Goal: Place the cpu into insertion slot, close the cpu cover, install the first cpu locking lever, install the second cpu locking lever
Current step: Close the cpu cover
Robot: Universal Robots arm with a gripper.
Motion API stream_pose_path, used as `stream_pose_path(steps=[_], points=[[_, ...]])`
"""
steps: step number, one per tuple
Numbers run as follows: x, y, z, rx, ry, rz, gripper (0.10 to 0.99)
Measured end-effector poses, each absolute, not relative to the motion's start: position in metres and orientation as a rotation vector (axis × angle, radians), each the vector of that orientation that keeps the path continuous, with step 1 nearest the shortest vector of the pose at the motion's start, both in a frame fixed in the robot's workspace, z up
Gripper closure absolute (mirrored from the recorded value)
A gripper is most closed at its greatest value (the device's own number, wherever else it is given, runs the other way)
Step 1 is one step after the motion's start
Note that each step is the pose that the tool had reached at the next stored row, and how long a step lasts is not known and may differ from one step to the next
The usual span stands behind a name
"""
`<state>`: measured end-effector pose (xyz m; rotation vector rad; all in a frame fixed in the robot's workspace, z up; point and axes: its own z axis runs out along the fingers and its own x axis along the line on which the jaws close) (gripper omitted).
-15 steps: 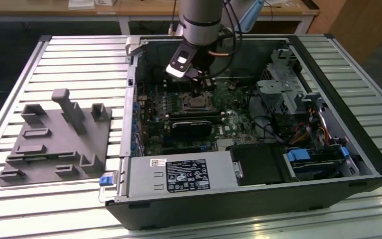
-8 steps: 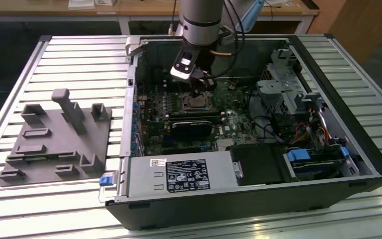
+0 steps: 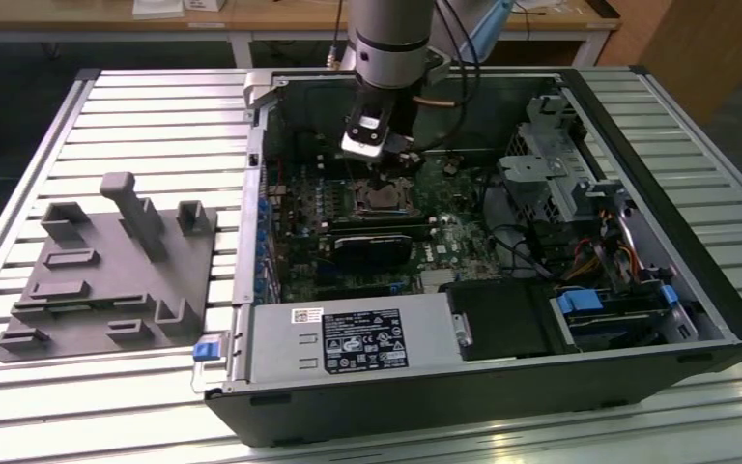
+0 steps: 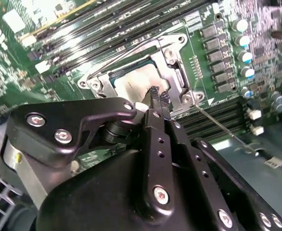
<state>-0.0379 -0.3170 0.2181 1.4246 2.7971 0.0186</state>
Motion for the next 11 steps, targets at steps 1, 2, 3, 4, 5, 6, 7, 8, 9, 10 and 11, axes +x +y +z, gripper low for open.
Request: stream_pose_path(steps=[1, 2, 3, 4, 5, 6, 7, 8, 9, 10, 11], points=[[-0.0379, -0.317, 0.2181, 1.399, 2.81, 0.019, 0.98], [-0.0379, -0.317, 0.2181, 1.374, 2.822, 0.019, 0.98], [-0.0379, -0.317, 0.2181, 1.349, 2.834, 0.019, 0.98], [-0.0379, -0.317, 0.218, 1.323, 2.847, 0.019, 0.98], [-0.0379, -0.317, 0.2179, 1.296, 2.859, 0.019, 0.98], [-0.0379, -0.317, 0.2179, 1.27, 2.871, 0.019, 0.98], [-0.0379, -0.317, 0.2179, 1.245, 2.883, 0.019, 0.98], [-0.0379, -0.317, 0.2178, 1.218, 2.894, 0.019, 0.98], [-0.0379, -0.317, 0.2178, 1.193, 2.905, 0.019, 0.98], [-0.0379, -0.317, 0.2177, 1.166, 2.915, 0.019, 0.98], [-0.0379, -0.317, 0.2177, 1.14, 2.926, 0.019, 0.98]])
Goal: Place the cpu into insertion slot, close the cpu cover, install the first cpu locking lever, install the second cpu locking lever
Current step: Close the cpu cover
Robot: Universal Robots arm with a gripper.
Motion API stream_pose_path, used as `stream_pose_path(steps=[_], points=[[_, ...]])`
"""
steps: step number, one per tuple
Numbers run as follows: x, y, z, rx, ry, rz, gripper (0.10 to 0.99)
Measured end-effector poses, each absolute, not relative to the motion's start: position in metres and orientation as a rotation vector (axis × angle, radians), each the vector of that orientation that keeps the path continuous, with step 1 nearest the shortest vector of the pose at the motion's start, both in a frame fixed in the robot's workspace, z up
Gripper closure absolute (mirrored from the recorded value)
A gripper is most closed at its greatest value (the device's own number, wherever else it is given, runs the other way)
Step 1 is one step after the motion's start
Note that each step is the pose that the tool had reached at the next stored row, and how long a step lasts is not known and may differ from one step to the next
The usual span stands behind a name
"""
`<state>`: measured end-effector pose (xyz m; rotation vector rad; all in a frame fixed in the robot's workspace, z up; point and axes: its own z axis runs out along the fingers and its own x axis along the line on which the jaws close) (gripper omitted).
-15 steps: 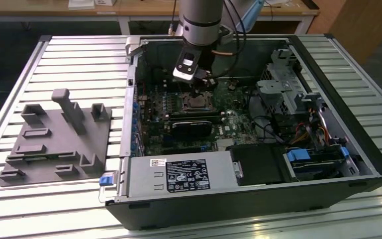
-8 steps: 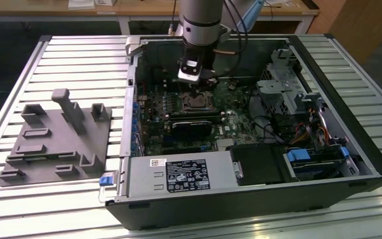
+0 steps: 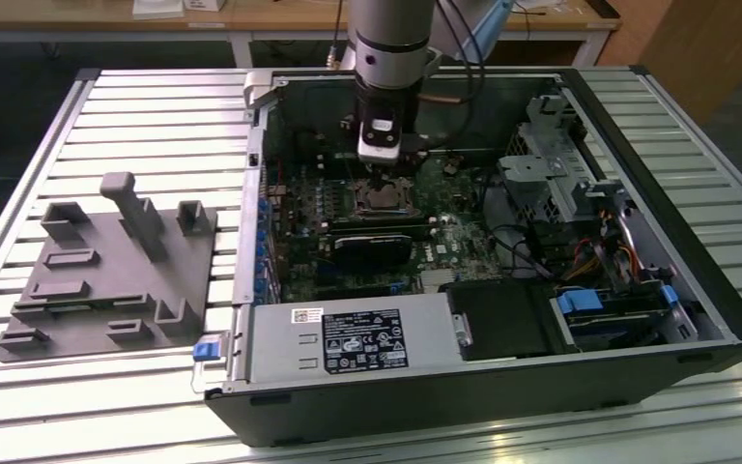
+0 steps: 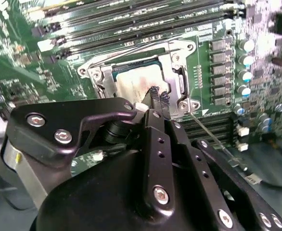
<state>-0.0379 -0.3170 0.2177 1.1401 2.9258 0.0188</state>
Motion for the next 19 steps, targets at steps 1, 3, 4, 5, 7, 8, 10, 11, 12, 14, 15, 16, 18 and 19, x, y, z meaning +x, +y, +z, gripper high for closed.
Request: stream_pose_path(steps=[1, 3, 4, 5, 7, 8, 10, 11, 12, 14, 15, 16, 18, 19], points=[[-0.0379, -0.317, 0.2176, 1.114, 2.936, 0.019, 0.98], [-0.0379, -0.317, 0.2175, 1.059, 2.957, 0.019, 0.98], [-0.0379, -0.317, 0.2175, 1.032, 2.966, 0.019, 0.98], [-0.0379, -0.317, 0.2175, 1.005, 2.975, 0.019, 0.98], [-0.0379, -0.317, 0.2174, 0.952, 2.993, 0.019, 0.98], [-0.0379, -0.317, 0.2173, 0.925, 3.002, 0.019, 0.98], [-0.0379, -0.317, 0.2172, 0.868, 3.019, 0.019, 0.98], [-0.0379, -0.317, 0.2171, 0.841, 3.027, 0.019, 0.98], [-0.0379, -0.317, 0.217, 0.814, 3.034, 0.019, 0.98], [-0.0379, -0.317, 0.217, 0.759, 3.049, 0.019, 0.98], [-0.0379, -0.317, 0.2169, 0.732, 3.055, 0.019, 0.98], [-0.0379, -0.317, 0.2169, 0.704, 3.062, 0.019, 0.98], [-0.0379, -0.317, 0.2168, 0.649, 3.074, 0.019, 0.98], [-0.0379, -0.317, 0.2168, 0.624, 3.08, 0.019, 0.98]])
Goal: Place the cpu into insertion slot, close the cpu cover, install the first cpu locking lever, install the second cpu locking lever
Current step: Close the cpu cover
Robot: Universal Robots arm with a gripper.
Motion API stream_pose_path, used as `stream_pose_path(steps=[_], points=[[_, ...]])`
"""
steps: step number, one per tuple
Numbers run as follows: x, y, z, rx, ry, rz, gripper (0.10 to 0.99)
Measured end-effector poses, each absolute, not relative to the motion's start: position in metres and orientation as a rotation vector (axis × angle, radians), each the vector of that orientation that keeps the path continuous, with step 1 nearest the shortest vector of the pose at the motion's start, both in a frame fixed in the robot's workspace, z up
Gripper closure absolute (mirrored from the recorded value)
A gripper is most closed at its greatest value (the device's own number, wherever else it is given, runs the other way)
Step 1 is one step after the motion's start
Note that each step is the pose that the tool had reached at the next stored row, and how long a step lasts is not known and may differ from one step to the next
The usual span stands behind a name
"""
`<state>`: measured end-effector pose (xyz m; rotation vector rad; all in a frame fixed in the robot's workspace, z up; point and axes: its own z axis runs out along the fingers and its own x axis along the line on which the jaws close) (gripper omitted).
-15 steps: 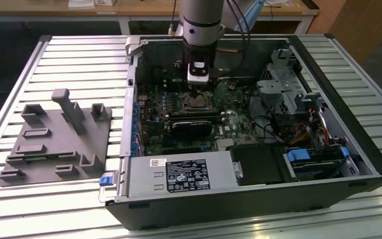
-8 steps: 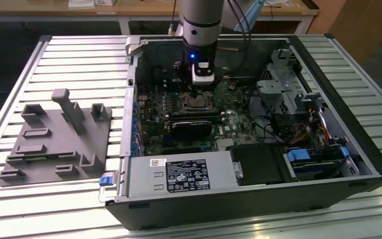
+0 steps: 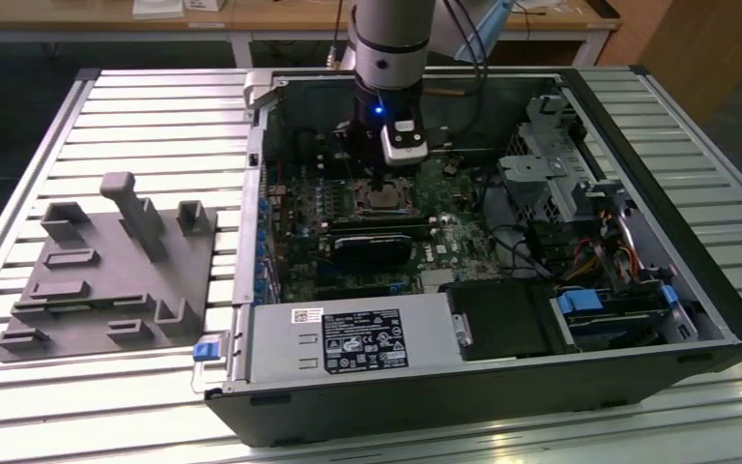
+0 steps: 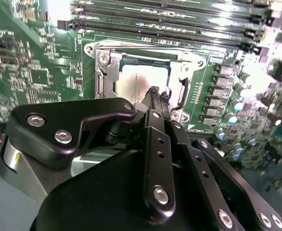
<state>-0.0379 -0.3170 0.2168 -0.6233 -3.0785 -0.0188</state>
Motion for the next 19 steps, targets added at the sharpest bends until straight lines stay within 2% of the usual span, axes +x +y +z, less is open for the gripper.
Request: stream_pose_path(steps=[14, 19], points=[[-0.0381, -0.317, 0.2158, -0.293, -3.136, -0.014, 0.98], [-0.0398, -0.317, 0.2159, -0.292, -3.15, 0.043, 0.98]])
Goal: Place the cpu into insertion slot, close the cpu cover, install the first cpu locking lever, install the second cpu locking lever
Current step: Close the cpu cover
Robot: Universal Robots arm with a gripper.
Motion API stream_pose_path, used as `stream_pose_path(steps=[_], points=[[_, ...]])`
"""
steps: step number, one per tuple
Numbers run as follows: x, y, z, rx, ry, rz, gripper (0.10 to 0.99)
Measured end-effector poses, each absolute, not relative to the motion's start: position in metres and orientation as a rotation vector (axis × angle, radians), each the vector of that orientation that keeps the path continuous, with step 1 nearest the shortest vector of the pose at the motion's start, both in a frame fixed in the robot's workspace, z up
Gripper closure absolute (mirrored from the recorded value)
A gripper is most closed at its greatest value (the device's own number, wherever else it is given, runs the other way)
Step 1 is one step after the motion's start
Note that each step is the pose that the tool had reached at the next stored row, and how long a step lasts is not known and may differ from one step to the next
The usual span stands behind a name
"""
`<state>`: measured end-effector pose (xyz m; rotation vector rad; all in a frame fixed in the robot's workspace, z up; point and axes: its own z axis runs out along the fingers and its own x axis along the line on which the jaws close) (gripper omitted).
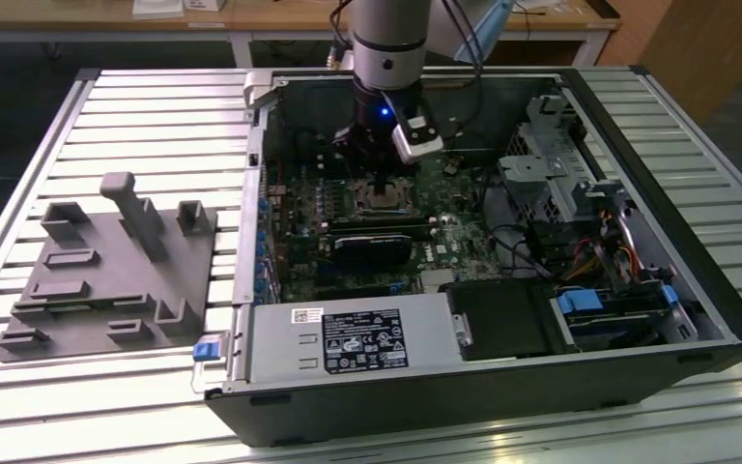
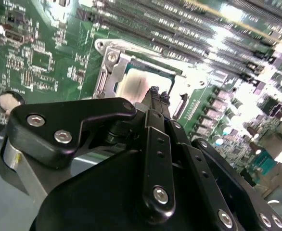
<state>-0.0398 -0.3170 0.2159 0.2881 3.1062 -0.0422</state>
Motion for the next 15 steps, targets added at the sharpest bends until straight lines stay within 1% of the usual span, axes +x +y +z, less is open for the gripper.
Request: stream_pose_path(steps=[15], points=[[-0.052, -0.317, 0.211, 0.278, 3.089, -0.047, 0.98]])
